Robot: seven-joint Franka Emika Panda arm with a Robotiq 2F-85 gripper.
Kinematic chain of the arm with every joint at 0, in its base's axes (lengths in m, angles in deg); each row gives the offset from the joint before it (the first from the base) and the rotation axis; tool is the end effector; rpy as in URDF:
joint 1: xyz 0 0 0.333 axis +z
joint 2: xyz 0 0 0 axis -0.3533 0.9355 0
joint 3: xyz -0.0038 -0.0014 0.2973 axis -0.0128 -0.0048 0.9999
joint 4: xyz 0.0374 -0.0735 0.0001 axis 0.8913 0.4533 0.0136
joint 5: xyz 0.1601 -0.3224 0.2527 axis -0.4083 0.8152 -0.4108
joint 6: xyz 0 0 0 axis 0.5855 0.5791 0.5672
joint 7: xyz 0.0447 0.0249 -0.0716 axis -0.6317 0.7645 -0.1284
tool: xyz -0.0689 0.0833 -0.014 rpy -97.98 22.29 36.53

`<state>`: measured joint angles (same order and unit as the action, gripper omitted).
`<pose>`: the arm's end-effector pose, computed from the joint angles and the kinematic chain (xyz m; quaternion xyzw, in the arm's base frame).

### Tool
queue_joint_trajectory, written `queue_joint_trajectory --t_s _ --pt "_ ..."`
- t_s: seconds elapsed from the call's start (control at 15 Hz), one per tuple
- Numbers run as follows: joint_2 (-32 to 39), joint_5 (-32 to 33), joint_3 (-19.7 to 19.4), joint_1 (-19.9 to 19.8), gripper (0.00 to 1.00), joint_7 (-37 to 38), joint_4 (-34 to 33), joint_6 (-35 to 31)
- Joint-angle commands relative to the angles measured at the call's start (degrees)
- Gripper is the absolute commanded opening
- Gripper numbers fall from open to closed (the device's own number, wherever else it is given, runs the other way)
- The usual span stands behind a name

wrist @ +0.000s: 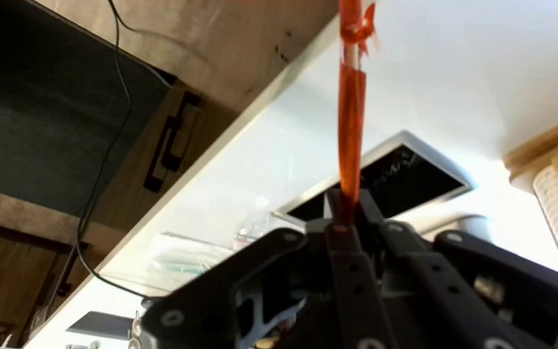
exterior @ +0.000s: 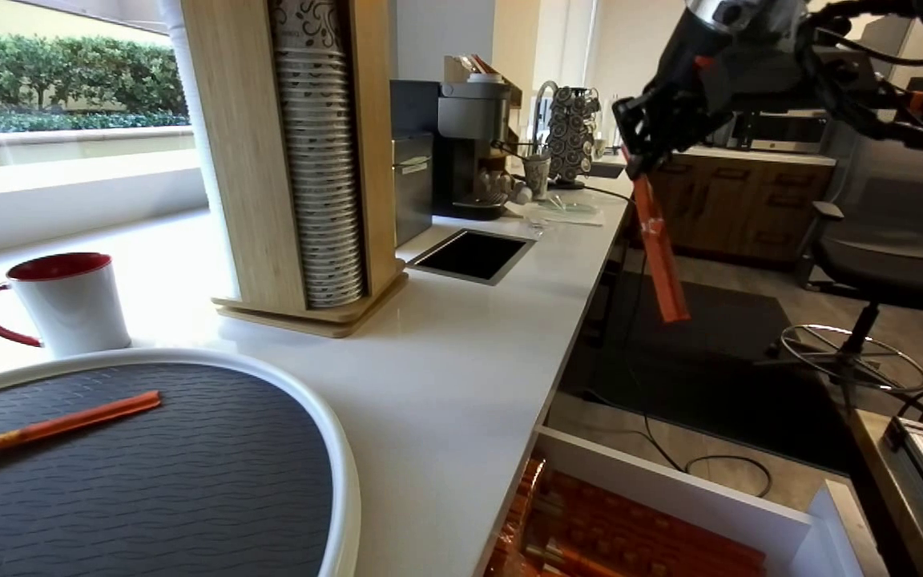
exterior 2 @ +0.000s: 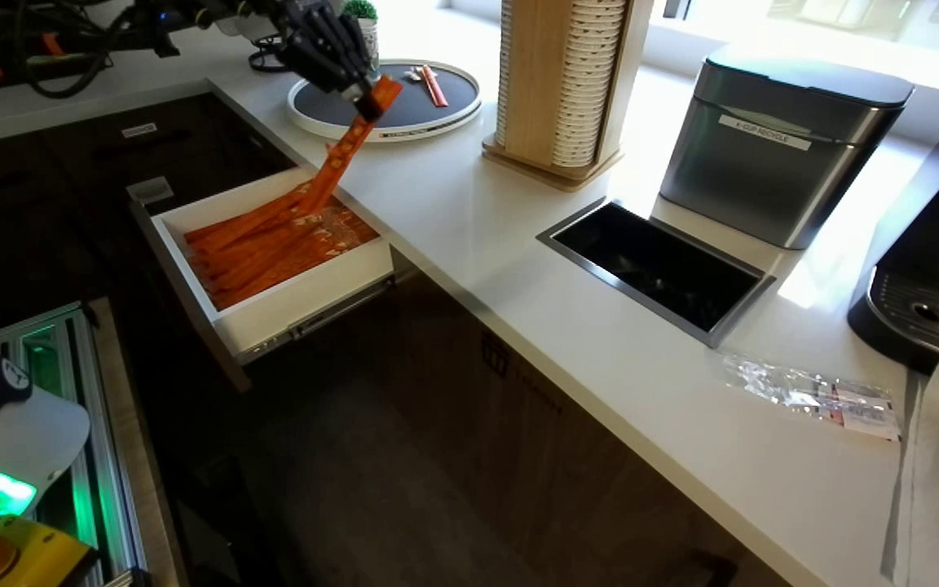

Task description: Remove one orange object from the sink and put it in the bin

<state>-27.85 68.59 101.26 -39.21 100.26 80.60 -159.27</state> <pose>0.4734 -0.0151 0.4248 0.8636 -0.3940 0.2745 0.1539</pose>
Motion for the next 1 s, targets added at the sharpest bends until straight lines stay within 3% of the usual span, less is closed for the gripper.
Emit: queue_joint_trajectory --t_s 0.0,0.4,0.67,0.73,0.8,0.93 --pt "8.0 10.4 5.9 -7.3 0.02 14.8 -9.1 -4.3" --pt "16.8 36.7 15.8 -24.3 0.02 39.5 -20.5 -3.7" --pt "22.8 52.3 16.5 -29.5 0.02 55.4 -24.3 3.2" --pt "20.5 48.1 4.7 -16.4 0.02 48.2 -22.4 1.7" --pt "21.5 49.1 2.4 -15.0 0.07 49.1 -22.7 2.0" --pt "21.8 48.7 -3.2 -9.3 0.07 48.1 -22.8 1.7"
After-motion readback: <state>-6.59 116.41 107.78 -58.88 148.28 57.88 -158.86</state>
